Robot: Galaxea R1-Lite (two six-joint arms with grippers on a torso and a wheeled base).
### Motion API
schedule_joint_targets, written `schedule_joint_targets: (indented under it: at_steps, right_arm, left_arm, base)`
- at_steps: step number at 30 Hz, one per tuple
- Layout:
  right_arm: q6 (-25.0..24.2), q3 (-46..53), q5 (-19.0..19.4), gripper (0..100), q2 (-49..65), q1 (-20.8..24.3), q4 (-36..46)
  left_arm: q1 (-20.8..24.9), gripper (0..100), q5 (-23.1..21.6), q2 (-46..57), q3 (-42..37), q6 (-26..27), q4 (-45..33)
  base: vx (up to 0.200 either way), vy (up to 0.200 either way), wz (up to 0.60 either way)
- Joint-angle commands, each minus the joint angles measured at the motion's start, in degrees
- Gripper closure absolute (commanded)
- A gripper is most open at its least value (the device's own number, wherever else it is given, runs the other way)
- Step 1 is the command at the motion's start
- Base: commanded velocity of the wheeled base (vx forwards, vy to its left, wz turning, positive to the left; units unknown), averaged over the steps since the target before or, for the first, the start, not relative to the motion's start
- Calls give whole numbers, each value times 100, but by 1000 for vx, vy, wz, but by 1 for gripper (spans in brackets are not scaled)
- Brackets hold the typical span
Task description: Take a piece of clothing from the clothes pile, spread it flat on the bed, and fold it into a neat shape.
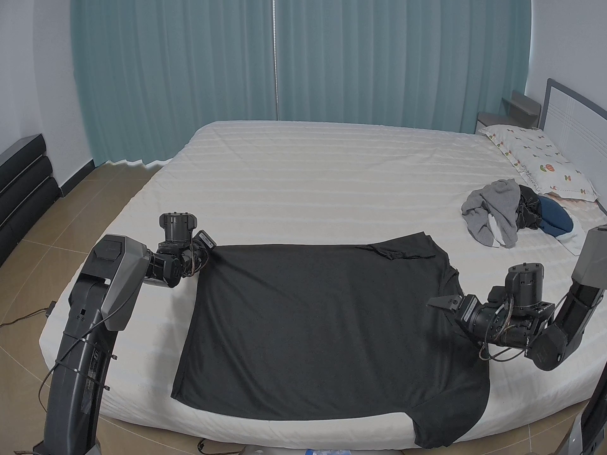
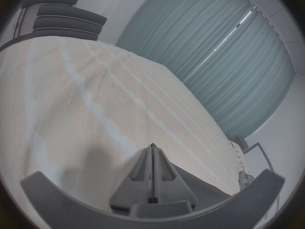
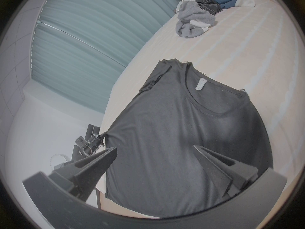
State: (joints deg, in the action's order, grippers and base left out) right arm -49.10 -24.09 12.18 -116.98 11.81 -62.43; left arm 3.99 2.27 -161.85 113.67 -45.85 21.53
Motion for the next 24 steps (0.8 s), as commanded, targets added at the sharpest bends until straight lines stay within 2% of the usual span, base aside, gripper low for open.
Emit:
schedule_joint_targets:
  at_steps: [1,7,10,13,16,20,21,24]
  right_arm:
    - [-38,-1080,-242,0,-343,14,627]
    - [-47,-2838,-453,0,-897,111,1857]
    - [-47,-3383,-594,0,-1292,216,2191]
    - [-29,-4341,-981,0,-1960,269,2595]
    - [-29,-4912,-1051,0,-2224,313,2938]
    - [-20,-5730,-1086,0,-2575,313,3492]
    - [-20,-6090,-1104,0,-2725,269,3747]
    - [-20,-6784,-1148,0,-3068,172,4204]
  left_arm:
    - [23,0,-25,49,-108,-21,0]
    - [14,0,-7,75,-125,-135,27]
    - [-21,0,2,207,-196,-434,18]
    - [-153,0,-86,620,-626,-1014,62]
    - [-267,0,-183,928,-1004,-1348,106]
    - [-416,0,-666,1393,-1655,-1673,115]
    - [-469,0,-965,1578,-1909,-1822,115]
    - [-504,0,-1396,1780,-2191,-1963,115]
  base:
    - [0,0,0]
    - [0,0,0]
    - [0,0,0]
    - [0,0,0]
    - [0,0,0]
    - [0,0,0]
    - [0,0,0]
    - [0,0,0]
